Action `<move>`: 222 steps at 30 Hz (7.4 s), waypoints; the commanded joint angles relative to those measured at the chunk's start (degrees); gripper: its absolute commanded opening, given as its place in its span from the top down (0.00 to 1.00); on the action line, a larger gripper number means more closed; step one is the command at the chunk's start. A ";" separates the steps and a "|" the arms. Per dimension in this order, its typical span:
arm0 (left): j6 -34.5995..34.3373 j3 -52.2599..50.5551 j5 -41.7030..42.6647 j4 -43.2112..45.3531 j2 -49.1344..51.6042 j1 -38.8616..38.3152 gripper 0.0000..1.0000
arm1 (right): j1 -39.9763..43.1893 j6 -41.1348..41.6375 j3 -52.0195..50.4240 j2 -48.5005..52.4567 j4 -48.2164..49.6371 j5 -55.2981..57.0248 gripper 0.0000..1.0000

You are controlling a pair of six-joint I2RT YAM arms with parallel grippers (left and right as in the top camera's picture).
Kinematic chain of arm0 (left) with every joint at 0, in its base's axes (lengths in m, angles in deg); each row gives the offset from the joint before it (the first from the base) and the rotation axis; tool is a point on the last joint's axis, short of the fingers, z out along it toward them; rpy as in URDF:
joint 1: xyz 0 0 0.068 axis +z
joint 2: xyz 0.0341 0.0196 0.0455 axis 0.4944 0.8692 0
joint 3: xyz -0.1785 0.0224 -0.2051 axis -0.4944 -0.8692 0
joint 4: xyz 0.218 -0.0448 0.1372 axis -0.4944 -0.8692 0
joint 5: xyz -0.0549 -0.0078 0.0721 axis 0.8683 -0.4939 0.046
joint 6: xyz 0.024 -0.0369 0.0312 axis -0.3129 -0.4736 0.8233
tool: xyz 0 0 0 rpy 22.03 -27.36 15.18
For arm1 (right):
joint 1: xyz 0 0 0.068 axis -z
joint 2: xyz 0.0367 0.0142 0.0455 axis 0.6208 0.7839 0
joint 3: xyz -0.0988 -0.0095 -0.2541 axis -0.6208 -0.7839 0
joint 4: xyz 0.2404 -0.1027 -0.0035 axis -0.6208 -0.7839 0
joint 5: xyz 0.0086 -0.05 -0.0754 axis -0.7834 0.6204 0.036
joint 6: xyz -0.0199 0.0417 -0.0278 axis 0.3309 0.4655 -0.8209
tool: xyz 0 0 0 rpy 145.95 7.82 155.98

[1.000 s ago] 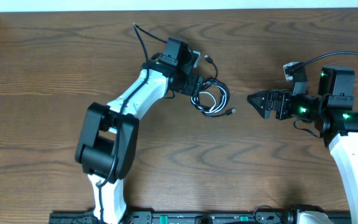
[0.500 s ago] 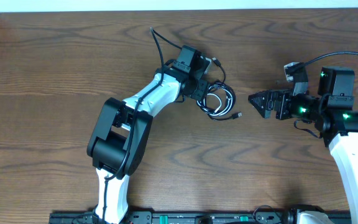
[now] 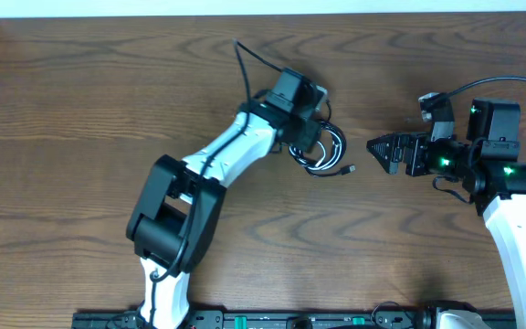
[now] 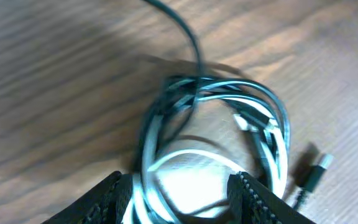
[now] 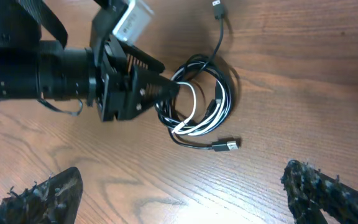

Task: Untangle cables

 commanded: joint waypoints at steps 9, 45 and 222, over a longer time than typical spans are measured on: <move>-6.99 -0.26 -14.82 0.96 3.91 -1.38 0.51 | -0.09 0.52 1.11 0.02 -0.26 0.02 0.01; -13.38 -1.07 -14.25 -11.45 -20.46 -3.89 0.93 | -0.09 5.86 1.11 0.02 1.95 1.90 0.02; -25.64 -1.20 30.25 -19.56 -24.61 20.50 0.93 | -9.77 23.28 3.87 13.92 -1.33 36.74 0.99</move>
